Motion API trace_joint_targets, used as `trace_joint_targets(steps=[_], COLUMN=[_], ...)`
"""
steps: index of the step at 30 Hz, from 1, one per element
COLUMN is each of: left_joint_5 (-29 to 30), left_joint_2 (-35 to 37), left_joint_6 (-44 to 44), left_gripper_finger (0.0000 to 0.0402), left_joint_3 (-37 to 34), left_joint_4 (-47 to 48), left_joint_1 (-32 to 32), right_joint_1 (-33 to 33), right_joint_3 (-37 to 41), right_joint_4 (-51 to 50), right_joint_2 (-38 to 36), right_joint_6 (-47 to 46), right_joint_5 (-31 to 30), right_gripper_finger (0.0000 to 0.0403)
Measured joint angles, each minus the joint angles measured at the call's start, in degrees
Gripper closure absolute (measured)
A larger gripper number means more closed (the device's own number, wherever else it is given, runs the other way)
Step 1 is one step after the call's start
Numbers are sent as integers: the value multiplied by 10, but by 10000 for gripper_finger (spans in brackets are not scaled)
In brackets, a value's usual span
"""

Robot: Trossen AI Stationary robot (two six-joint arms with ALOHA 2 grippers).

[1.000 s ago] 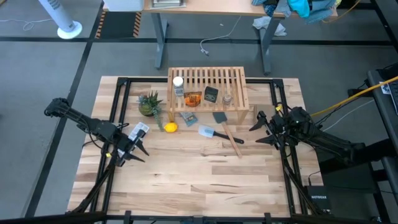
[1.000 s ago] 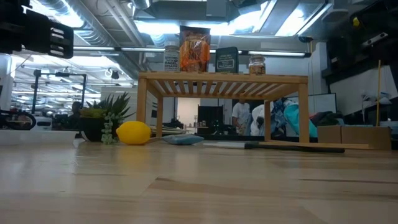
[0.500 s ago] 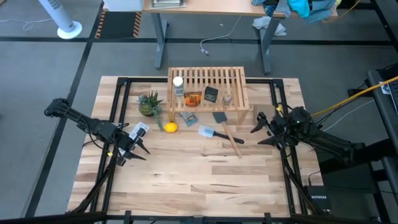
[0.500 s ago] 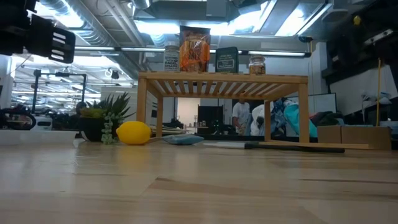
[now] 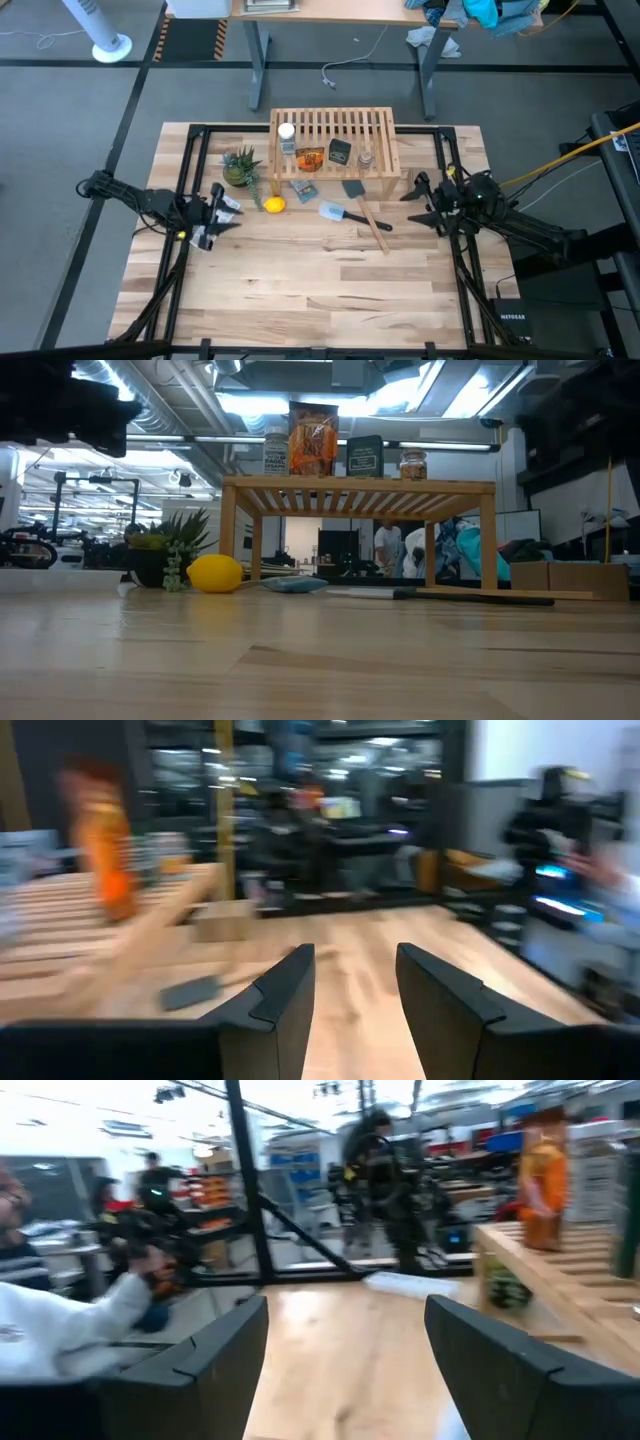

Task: Shelf spices
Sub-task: Return to Home Position

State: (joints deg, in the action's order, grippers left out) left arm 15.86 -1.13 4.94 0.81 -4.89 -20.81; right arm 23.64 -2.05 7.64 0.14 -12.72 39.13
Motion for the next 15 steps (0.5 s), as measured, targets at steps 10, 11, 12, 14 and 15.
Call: trace_joint_targets(steps=[10, 11, 12, 14, 15], left_joint_5=[60, 60, 61, 67, 71], left_joint_2=[9, 9, 9, 9, 9], left_joint_6=[5, 13, 18, 27, 30], left_gripper_finger=[265, 265, 265, 265, 265], left_joint_3=[1, 1, 1, 1, 1], left_joint_4=[23, 23, 23, 23, 23], left_joint_1=[10, 10, 10, 10, 10], right_joint_1=[0, 0, 0, 0, 0], right_joint_3=[13, 14, 14, 14, 14], right_joint_4=[-30, -30, -30, -31, -32], right_joint_2=[0, 0, 0, 0, 1], right_joint_6=[37, 42, 48, 57, 59], right_joint_5=[-57, -59, -68, -89, -100], right_gripper_finger=[126, 126, 126, 126, 126])
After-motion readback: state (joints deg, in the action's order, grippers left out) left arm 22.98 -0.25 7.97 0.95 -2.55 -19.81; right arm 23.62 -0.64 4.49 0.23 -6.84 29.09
